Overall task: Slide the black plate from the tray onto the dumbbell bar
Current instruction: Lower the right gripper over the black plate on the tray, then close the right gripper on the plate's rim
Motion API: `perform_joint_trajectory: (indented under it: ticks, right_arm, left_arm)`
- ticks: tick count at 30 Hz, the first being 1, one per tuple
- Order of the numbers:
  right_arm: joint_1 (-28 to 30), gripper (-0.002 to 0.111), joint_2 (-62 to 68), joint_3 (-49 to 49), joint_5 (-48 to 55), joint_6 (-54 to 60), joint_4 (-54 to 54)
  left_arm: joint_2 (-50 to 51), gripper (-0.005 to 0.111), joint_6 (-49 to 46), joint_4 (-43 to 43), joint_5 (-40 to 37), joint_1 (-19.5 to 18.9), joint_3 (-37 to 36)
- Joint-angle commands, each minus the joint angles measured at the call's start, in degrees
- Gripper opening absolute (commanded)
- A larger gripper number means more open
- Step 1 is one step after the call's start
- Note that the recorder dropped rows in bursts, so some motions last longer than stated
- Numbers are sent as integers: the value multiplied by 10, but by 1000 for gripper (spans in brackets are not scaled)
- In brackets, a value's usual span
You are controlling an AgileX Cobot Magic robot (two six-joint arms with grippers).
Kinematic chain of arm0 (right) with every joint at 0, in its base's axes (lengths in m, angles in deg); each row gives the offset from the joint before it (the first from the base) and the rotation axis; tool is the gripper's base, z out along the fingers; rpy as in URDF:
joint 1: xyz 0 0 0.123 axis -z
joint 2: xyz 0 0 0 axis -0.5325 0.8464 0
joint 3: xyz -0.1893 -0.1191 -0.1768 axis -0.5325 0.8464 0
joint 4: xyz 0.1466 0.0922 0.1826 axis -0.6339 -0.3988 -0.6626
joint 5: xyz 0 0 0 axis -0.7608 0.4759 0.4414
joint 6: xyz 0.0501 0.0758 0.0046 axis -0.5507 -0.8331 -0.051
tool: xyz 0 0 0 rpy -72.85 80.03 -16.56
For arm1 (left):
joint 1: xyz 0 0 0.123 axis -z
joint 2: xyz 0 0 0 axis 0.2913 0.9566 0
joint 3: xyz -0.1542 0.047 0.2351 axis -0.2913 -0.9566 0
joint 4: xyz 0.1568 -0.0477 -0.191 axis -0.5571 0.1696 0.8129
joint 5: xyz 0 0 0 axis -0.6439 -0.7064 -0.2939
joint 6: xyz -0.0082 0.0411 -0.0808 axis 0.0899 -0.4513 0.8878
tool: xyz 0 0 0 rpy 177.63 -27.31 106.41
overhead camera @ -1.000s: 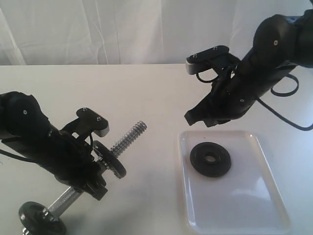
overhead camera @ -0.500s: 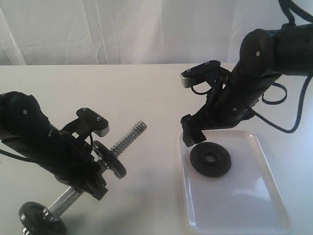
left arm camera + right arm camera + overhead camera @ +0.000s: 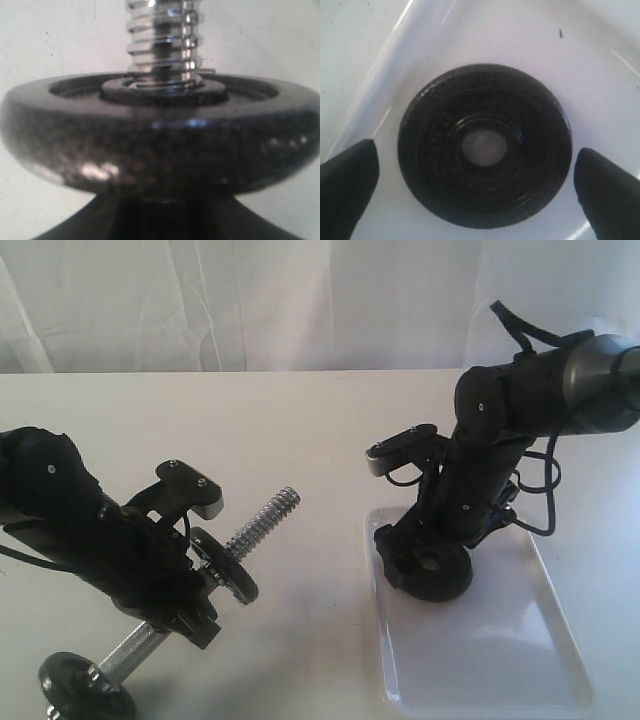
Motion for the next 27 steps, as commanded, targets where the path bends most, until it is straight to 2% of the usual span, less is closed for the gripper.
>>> perform_joint_trajectory:
  ticks: [1,27]
  right_arm:
    - [0,105,7,-2,-6,-4,7]
    - [0,103,49,-2,13,-17,5]
  left_arm:
    - [-24,0,5,36,16,1,8]
    - [-24,0,5,40,16,1,8]
